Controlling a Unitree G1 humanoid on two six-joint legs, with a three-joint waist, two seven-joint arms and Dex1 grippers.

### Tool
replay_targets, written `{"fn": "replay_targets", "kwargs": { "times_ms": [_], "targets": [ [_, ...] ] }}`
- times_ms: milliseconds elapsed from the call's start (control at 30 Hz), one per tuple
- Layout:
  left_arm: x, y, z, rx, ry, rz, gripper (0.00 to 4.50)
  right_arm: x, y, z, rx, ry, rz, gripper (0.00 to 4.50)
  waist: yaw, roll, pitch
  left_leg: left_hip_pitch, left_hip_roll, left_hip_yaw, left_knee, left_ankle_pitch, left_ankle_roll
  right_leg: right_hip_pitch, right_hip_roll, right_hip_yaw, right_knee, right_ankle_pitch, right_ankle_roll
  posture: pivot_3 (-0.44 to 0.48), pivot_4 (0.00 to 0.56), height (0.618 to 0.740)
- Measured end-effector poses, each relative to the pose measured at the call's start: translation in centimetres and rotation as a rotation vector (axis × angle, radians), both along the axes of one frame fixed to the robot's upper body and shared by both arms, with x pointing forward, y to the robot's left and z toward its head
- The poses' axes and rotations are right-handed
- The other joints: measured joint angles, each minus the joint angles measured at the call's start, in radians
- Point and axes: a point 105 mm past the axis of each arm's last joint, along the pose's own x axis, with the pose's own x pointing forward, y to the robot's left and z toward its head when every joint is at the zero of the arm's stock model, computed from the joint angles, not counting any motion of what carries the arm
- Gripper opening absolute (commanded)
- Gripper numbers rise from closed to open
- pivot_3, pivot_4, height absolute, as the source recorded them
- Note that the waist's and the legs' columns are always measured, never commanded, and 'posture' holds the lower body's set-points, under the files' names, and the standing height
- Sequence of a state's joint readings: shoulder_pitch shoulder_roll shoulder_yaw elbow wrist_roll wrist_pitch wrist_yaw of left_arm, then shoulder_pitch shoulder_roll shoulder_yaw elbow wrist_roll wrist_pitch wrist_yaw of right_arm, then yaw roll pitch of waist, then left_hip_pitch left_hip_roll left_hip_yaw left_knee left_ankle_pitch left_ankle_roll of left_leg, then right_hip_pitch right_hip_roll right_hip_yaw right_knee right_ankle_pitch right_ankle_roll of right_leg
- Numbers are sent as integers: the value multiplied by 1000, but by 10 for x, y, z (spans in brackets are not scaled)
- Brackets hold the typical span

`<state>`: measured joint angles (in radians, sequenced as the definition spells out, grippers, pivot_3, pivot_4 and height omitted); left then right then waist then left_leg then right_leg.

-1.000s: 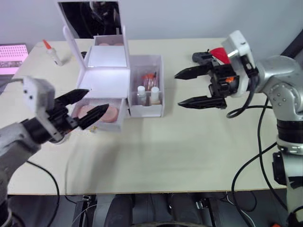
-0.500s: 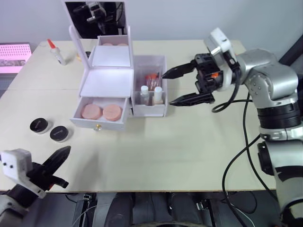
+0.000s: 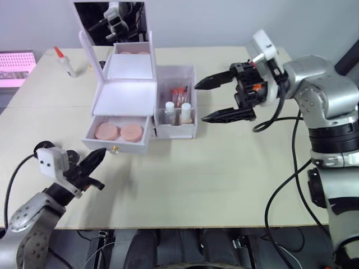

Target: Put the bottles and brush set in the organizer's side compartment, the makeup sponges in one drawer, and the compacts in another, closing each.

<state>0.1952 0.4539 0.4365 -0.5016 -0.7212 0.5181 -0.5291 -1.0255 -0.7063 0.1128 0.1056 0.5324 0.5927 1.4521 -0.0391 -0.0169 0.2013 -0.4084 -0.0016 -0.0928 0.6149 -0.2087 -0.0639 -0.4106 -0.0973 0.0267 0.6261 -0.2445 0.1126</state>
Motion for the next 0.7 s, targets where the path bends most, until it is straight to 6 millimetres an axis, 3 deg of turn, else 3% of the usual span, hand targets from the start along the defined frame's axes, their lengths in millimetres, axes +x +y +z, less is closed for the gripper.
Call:
{"fn": "replay_targets", "kwargs": {
  "times_ms": [200, 700],
  "targets": [
    [31, -9, 4, 20, -17, -47, 40, -1, -1, 2, 0, -19, -32, 4500, 3, 0, 0, 1, 0, 0, 0, 0, 0, -1, 0, 0, 3, 0, 1, 0, 150, 740],
    [63, -13, 5, 57, -21, -90, 40, -1, -2, 3, 2, -18, -71, 4500, 0, 0, 0, 1, 0, 0, 0, 0, 0, -1, 0, 0, 4, 1, 5, 0, 150, 740]
  ]
}}
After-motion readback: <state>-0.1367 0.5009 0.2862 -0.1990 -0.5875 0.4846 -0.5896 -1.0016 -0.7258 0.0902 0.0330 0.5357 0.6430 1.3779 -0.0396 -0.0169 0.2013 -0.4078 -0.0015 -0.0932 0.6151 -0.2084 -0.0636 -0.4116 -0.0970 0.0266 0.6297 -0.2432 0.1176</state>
